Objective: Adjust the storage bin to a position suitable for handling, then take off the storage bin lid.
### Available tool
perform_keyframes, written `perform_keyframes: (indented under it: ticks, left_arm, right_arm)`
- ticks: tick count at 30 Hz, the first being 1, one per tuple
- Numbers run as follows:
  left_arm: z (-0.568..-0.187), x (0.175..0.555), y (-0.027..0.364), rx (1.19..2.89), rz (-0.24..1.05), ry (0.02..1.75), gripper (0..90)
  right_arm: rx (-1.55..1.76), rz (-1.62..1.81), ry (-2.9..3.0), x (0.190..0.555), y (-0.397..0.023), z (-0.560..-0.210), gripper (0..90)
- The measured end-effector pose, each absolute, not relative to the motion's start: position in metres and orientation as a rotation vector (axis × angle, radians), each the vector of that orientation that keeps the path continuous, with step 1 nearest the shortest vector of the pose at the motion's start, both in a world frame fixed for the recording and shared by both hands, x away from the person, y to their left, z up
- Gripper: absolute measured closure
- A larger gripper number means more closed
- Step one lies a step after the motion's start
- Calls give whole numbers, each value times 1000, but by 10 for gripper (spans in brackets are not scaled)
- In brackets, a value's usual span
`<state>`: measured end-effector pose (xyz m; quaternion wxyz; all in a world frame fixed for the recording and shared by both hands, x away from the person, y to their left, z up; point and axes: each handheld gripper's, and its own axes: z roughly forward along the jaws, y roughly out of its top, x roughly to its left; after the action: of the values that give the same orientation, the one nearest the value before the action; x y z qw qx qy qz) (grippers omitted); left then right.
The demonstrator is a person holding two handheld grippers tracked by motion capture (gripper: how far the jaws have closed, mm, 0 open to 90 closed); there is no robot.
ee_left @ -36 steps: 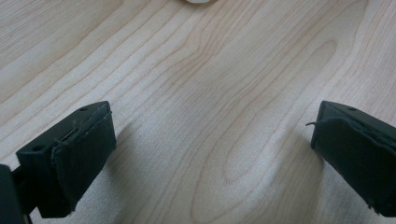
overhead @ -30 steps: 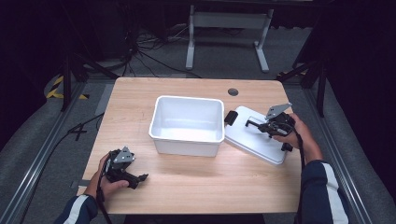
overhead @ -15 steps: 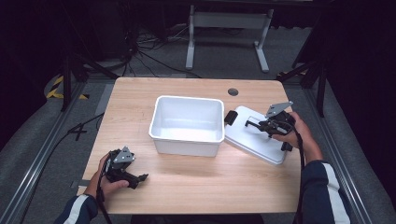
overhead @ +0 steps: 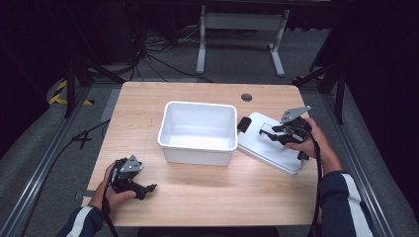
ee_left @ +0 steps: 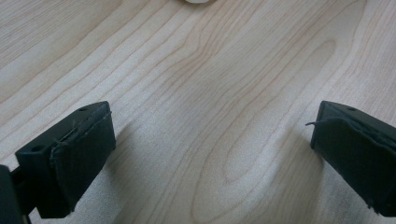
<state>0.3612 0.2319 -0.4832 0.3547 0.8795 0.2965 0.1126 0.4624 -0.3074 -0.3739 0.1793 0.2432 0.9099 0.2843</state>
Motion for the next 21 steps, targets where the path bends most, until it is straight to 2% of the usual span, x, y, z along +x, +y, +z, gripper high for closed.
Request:
perform_keyframes:
  ticks: [8, 21]
  left_arm:
    - [-483, 361, 232, 2274, 289, 764, 3]
    - [-483, 361, 232, 2274, 291, 763, 3]
  right_arm:
    - [733, 800, 2539, 449, -306, -367, 500]
    - [741, 798, 2502, 427, -314, -363, 488]
